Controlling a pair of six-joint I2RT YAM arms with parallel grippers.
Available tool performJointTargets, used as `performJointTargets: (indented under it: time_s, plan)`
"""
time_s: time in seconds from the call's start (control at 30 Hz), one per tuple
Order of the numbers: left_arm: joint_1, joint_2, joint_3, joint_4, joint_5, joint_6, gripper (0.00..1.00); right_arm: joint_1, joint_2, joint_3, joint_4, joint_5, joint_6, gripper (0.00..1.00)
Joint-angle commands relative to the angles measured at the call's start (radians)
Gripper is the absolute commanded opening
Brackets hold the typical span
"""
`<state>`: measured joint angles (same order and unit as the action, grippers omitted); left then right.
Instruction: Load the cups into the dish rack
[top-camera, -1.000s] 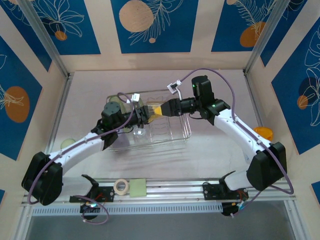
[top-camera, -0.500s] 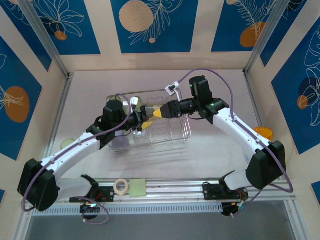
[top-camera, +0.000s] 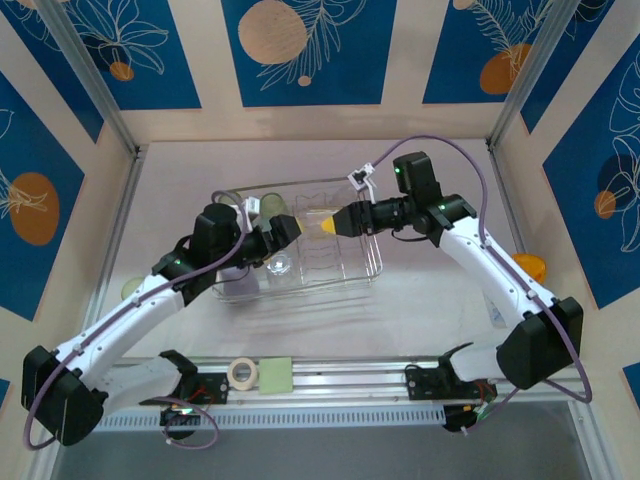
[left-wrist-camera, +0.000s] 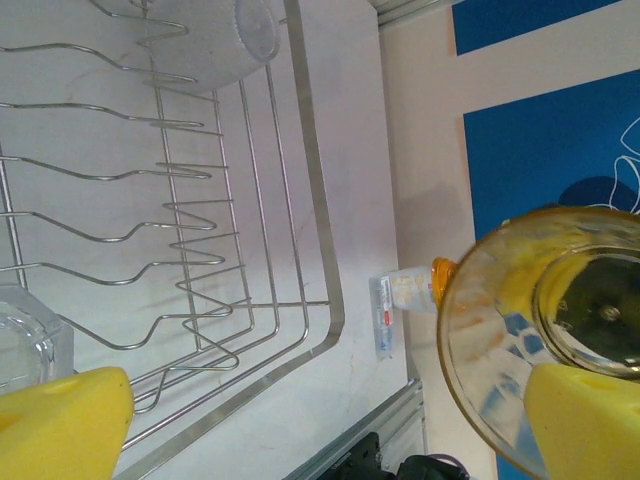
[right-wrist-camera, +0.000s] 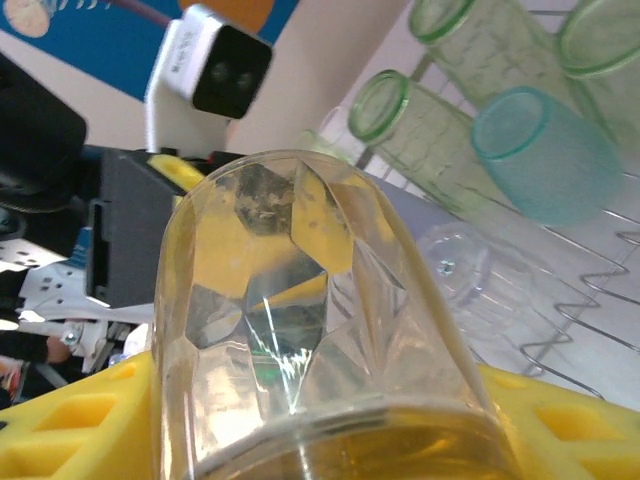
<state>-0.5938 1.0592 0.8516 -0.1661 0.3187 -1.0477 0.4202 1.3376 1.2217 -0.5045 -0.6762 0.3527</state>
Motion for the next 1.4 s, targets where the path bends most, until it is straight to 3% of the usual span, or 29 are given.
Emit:
performJointTargets:
  time_s: [0.0,0.1,0.3,0.53,0.6,0.7,0.9,1.1,1.37]
  plan:
    - [0.006,-0.033,-0.010,-0.032,-0.027,0.020,1.00,-0.023,-0.047,-0.012,-0.032,0.056,0.015,0.00]
    - [0.006,-0.080,0.033,-0.191,-0.126,0.082,1.00,-0.034,-0.059,0.054,-0.178,0.216,-0.043,0.00]
    - [0.007,-0.241,0.142,-0.588,-0.518,0.253,1.00,-0.023,0.028,0.236,-0.505,0.515,-0.198,0.00]
    - [0.006,-0.449,0.236,-0.967,-0.983,0.332,1.00,0.034,0.101,0.266,-0.567,0.754,-0.265,0.00]
    - [0.006,-0.498,0.240,-1.032,-1.067,0.338,1.00,0.054,0.140,0.282,-0.575,0.800,-0.281,0.00]
    - [0.007,-0.574,0.210,-1.057,-1.110,0.333,1.00,0.085,0.208,0.310,-0.577,0.861,-0.301,0.00]
    - [0.006,-0.701,0.103,-0.994,-1.090,0.322,1.00,0.150,0.396,0.421,-0.592,1.010,-0.356,0.00]
    - [0.006,-0.740,0.096,-0.976,-1.117,0.366,1.00,0.179,0.565,0.520,-0.606,1.144,-0.415,0.00]
    - [0.006,-0.751,0.091,-1.014,-1.133,0.374,1.00,0.180,0.679,0.590,-0.597,1.195,-0.455,0.00]
